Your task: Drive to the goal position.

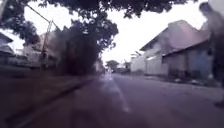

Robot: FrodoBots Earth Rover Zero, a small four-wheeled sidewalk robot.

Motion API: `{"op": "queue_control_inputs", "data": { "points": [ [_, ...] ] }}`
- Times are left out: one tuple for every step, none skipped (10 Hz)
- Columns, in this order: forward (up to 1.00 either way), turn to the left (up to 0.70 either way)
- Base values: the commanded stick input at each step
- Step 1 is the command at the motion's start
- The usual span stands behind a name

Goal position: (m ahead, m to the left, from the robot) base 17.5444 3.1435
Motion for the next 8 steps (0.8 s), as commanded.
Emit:
{"op": "queue_control_inputs", "data": {
  "points": [
    [0.70,0.00],
    [0.70,0.00],
    [0.70,0.00],
    [0.70,0.00],
    [0.70,-0.03],
    [0.70,-0.21],
    [0.70,-0.35],
    [0.70,-0.31]
  ]
}}
